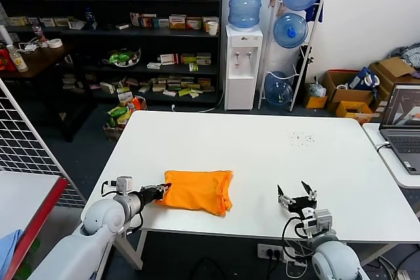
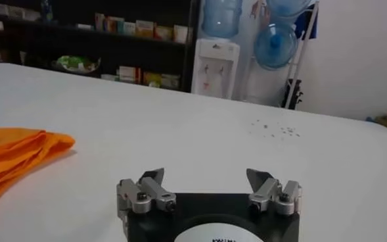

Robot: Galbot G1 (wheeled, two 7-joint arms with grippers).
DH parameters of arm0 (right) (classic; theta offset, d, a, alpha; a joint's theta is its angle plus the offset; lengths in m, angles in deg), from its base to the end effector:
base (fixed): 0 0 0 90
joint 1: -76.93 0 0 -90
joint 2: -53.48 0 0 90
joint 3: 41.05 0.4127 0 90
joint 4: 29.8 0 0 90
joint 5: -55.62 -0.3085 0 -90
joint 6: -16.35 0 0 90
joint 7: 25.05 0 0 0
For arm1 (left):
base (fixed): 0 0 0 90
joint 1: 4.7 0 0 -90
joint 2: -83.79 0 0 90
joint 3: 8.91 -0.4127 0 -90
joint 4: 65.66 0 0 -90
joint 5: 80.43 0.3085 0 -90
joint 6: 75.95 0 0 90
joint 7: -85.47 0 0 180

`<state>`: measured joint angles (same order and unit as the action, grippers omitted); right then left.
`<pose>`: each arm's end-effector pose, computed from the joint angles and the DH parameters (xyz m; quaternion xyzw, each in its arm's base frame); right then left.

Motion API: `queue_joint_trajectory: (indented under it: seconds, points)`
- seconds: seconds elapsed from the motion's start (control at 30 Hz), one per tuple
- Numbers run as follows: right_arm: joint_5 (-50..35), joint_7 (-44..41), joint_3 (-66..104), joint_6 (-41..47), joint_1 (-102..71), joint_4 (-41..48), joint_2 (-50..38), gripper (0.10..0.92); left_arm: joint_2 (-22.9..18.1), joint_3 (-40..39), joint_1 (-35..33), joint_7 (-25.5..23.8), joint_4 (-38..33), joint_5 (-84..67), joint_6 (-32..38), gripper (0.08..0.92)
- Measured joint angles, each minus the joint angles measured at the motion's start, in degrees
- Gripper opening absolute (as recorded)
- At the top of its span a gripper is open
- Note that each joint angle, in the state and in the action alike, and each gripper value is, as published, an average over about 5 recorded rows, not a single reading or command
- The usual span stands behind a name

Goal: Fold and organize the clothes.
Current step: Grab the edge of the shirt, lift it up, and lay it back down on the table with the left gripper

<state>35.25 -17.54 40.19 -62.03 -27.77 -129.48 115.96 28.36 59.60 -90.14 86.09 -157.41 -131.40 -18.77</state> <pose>0.2041 -0.1256 -0.4065 0.0410 -0.9812 0.0645 0.1772 0.3175 0.1358 -0.3721 -0.1801 -0.9153 0.0864 0.3498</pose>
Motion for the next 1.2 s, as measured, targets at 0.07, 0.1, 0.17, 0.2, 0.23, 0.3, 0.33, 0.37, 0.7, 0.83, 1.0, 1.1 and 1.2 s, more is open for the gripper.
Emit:
queue_joint_trajectory:
  seconds: [0.07, 0.1, 0.17, 0.2, 0.23, 0.3, 0.33, 0.37, 0.7, 0.83, 1.0, 1.1, 1.2]
  points:
    - [0.03, 0.18, -0.27, 0.09, 0.21, -0.08, 0.1, 0.823, 0.42, 0.45, -0.36, 0.59, -0.5, -0.23, 0.11, 0.132]
    - [0.03, 0.28, -0.41, 0.16, 0.33, -0.13, 0.14, 0.823, 0.7, 0.74, -0.57, 0.92, -0.75, -0.32, 0.13, 0.132]
    - [0.03, 0.45, -0.69, 0.29, 0.58, -0.21, 0.2, 0.823, 1.45, 1.39, -1.01, 1.6, -1.14, -0.43, 0.12, 0.132]
    - [0.05, 0.54, -0.84, 0.36, 0.73, -0.25, 0.24, 0.823, 1.91, 1.76, -1.24, 1.94, -1.26, -0.44, 0.11, 0.132]
    - [0.08, 0.61, -0.98, 0.43, 0.87, -0.27, 0.27, 0.823, 2.43, 2.13, -1.46, 2.29, -1.32, -0.41, 0.14, 0.132]
    - [0.12, 0.78, -1.31, 0.54, 1.16, -0.3, 0.36, 0.823, 3.7, 2.91, -1.89, 3.02, -1.36, -0.27, 0.22, 0.132]
    - [0.12, 0.86, -1.48, 0.58, 1.3, -0.3, 0.42, 0.823, 4.45, 3.34, -2.08, 3.4, -1.36, -0.15, 0.28, 0.132]
    - [0.11, 0.93, -1.64, 0.62, 1.44, -0.3, 0.47, 0.823, 5.26, 3.78, -2.25, 3.8, -1.34, 0.01, 0.37, 0.132]
    - [0.08, 1.11, -3.13, 0.52, 2.96, 0.05, 1.31, 0.823, 14.97, 8.14, -2.13, 7.89, 1.05, 2.92, 2.14, 0.132]
    - [0.07, 1.1, -3.28, 0.24, 3.3, 0.2, 1.54, 0.823, 19.03, 9.18, -1.54, 8.72, 2.69, 4.63, 3.31, 0.132]
    - [0.03, 1.09, -3.25, -0.04, 3.39, 0.2, 1.51, 0.823, 24.06, 10.02, -0.46, 8.93, 4.68, 6.15, 4.68, 0.132]
    - [0.03, 1.07, -3.21, -0.19, 3.5, 0.19, 1.59, 0.823, 27.09, 10.09, 0.24, 8.83, 5.29, 6.49, 5.06, 0.132]
    - [0.13, 1.04, -3.2, -0.35, 3.5, 0.2, 1.87, 0.823, 29.71, 9.96, 0.62, 8.95, 5.23, 6.49, 5.14, 0.132]
